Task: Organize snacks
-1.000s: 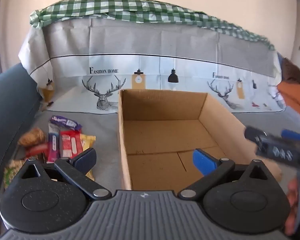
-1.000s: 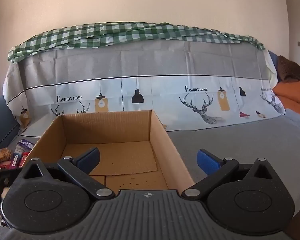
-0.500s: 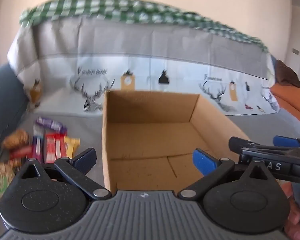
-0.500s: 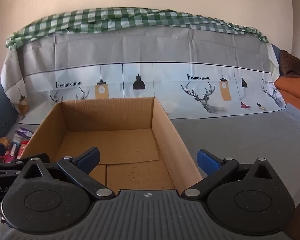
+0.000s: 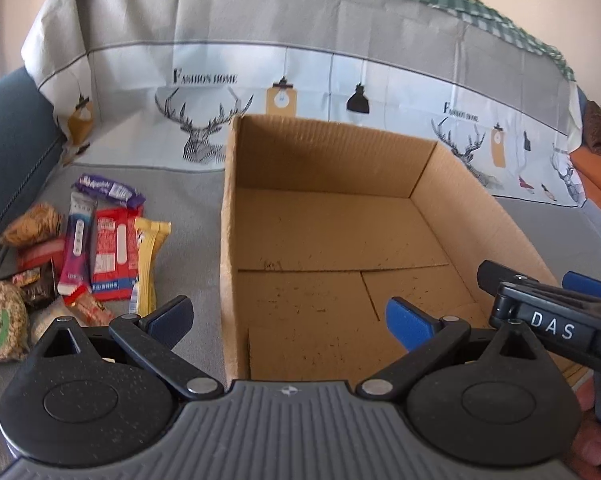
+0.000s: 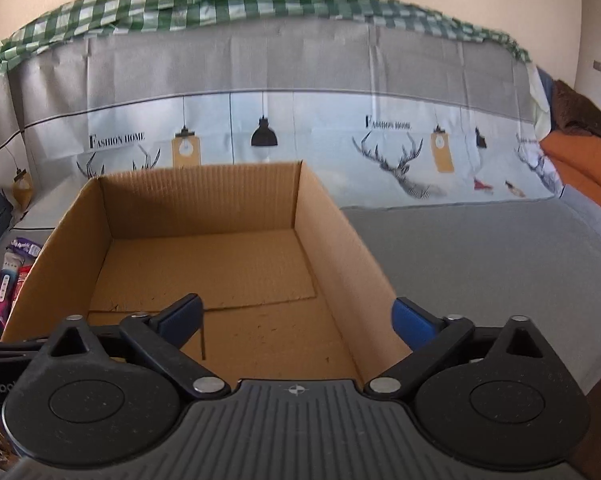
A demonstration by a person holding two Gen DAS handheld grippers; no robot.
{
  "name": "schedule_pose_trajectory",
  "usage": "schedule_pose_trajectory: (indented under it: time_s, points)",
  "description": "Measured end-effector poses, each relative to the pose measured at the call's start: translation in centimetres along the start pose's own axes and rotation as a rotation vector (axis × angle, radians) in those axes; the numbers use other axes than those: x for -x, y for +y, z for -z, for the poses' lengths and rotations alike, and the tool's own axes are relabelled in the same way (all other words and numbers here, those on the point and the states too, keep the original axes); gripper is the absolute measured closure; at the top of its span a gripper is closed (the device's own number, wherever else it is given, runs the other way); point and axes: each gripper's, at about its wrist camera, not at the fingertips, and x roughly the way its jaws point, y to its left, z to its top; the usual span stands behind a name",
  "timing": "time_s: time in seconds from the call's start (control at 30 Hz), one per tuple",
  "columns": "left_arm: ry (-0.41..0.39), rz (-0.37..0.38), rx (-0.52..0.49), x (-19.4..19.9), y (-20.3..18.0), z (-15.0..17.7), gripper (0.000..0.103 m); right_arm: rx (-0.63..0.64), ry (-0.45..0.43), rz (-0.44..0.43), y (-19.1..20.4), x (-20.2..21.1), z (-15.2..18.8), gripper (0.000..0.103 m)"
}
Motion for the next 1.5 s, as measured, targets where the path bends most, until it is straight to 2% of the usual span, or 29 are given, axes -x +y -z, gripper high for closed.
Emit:
schedule_pose_trajectory:
  time_s: [0.33,0.47,0.53,0.77,1.2,1.43,1.5]
  points:
    - [0.043,-0.005,0.037,-0.2,0.5,-0.4,0.0,-0.008,0.044,-0.007,0.9,-1.0,-0.2,0.006]
    - [0.038,0.009,0.039,0.0,0.4,-0.7,0.0,-0.015,0.036,-0.01,0.8,-0.9,-0.1,0.005]
    - [0.035,0.024,0.039,0.1,0.2,-0.8,0.0,-0.032,0.025,-0.007,0.5,-0.9,-0.1,0.001]
    - [0.021,0.074,0.019,0.7,-0.8,-1.2,0.0,-0.053,-0.016,0.007,-0.4,-0.6,0.2,0.001]
    - [0.02,0.094,-0.02,0.8,-0.6,-0.8,0.0,-0.074,-0.018,-0.041,-1.3,0.1,-0.1,0.001]
    - [-0.037,0.115,-0.063,2.2,-0.9,-0.5,0.0,-0.058,-0.031,-0.043,-1.1,0.8,0.0,0.01]
    - [-0.043,0.12,-0.07,2.4,-0.8,-0.5,0.004,-0.059,-0.032,-0.051,-1.1,0.9,0.0,0.013]
